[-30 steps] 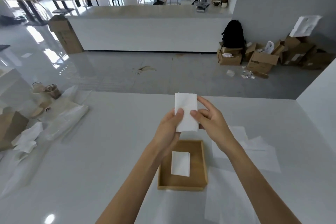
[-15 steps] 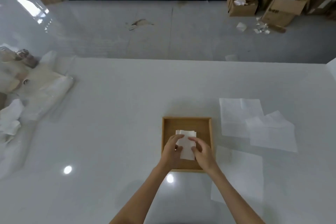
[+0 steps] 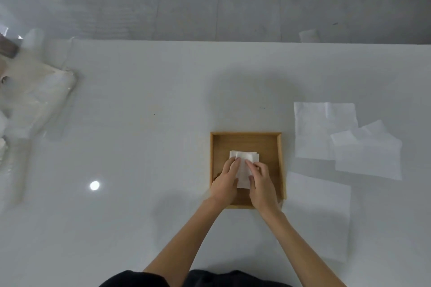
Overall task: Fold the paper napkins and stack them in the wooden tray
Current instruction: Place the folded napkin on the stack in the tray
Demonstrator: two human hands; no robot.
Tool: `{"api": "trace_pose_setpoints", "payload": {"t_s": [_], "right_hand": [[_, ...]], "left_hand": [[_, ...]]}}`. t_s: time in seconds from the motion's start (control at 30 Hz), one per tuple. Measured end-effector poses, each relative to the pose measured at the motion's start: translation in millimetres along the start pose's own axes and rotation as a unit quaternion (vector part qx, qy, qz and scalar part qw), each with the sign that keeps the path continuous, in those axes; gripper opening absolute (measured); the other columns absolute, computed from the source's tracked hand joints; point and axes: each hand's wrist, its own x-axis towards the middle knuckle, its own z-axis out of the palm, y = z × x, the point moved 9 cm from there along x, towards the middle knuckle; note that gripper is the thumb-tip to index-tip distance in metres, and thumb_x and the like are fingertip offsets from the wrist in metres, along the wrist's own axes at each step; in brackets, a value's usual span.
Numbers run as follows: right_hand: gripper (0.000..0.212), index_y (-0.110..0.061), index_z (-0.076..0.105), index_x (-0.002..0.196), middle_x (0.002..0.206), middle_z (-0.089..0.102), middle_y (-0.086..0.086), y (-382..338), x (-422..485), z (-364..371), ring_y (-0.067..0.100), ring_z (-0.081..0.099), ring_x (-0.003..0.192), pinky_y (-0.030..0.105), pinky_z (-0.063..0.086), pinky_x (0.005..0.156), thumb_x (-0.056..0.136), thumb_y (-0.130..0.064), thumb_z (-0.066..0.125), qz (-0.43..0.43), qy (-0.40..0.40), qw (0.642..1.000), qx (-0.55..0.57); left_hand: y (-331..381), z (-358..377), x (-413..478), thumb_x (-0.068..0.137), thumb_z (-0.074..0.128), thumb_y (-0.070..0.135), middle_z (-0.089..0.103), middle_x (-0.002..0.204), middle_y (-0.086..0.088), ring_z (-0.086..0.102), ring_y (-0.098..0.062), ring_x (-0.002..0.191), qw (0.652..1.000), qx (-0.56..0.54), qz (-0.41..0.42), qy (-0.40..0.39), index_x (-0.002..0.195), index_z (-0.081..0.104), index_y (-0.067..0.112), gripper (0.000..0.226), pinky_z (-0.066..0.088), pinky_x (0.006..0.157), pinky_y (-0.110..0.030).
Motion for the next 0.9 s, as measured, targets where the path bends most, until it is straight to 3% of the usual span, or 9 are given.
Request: {"api": "trace_pose_setpoints", "payload": {"t_s": [0.17,0.27,0.4,0.63,0.8,0.9], "right_hand": [[0.062,-0.023,0.042,0.151,0.132,0.049,0.013,3.8,-5.3,0.3,0.026,0.064,0.105,0.033,0.058,0.063,0.094,-0.015,0.066,0.034,0.031,0.995,-0.093],[0.062,-0.031,0.036,0.152,0.127,0.047,0.012,11.7,-4.8,-0.1,0.026,0.061,0.104,0.031,0.056,0.059,0.097,-0.025,0.063,0.057,0.037,0.991,-0.117],[0.062,-0.034,0.027,0.155,0.124,0.046,0.009,19.5,-0.5,6.3,0.021,0.059,0.101,0.029,0.058,0.061,0.101,-0.032,0.055,0.047,0.014,0.990,-0.135],[0.067,-0.036,0.017,0.157,0.123,0.043,0.007,22.6,4.1,5.0,0.018,0.057,0.101,0.031,0.061,0.068,0.101,-0.030,0.054,0.024,-0.017,0.993,-0.119],[0.073,-0.035,0.012,0.158,0.125,0.043,0.005,23.4,3.3,5.8,0.018,0.056,0.103,0.031,0.060,0.070,0.100,-0.033,0.055,0.009,-0.048,0.991,-0.126],[0.073,-0.036,0.008,0.159,0.123,0.041,0.002,20.4,1.7,-0.4,0.016,0.056,0.100,0.031,0.059,0.073,0.101,-0.035,0.052,0.017,-0.066,0.992,-0.108]], "left_hand": [[1.4,-0.1,1.6,0.096,0.055,0.002,0.025,0.160,-0.003,0.068,-0.031,0.093,0.997,0.060,-0.016,0.034,0.157,0.024,0.018,0.070,0.055,0.059,-0.033],[1.7,-1.6,1.2,0.095,0.057,0.008,0.029,0.151,-0.011,0.066,-0.031,0.084,0.995,0.071,-0.040,0.052,0.154,0.023,0.022,0.070,0.050,0.056,-0.030],[-3.8,0.2,-1.9,0.097,0.056,0.012,0.031,0.140,-0.012,0.062,-0.028,0.089,0.992,0.088,-0.076,0.058,0.158,0.013,0.026,0.076,0.057,0.068,-0.033],[-6.8,7.9,-4.0,0.097,0.058,0.008,0.023,0.147,-0.012,0.045,-0.028,0.128,0.997,0.041,-0.062,0.018,0.160,-0.008,0.017,0.092,0.055,0.094,-0.033],[-4.1,6.0,-2.2,0.098,0.056,0.008,0.023,0.150,-0.016,0.047,-0.032,0.129,0.997,0.069,-0.037,-0.012,0.159,-0.010,0.008,0.090,0.052,0.098,-0.037],[0.8,1.1,-5.7,0.099,0.055,0.011,0.029,0.146,-0.014,0.053,-0.032,0.120,0.997,0.063,-0.045,0.001,0.160,-0.008,0.012,0.088,0.055,0.089,-0.035]]}}
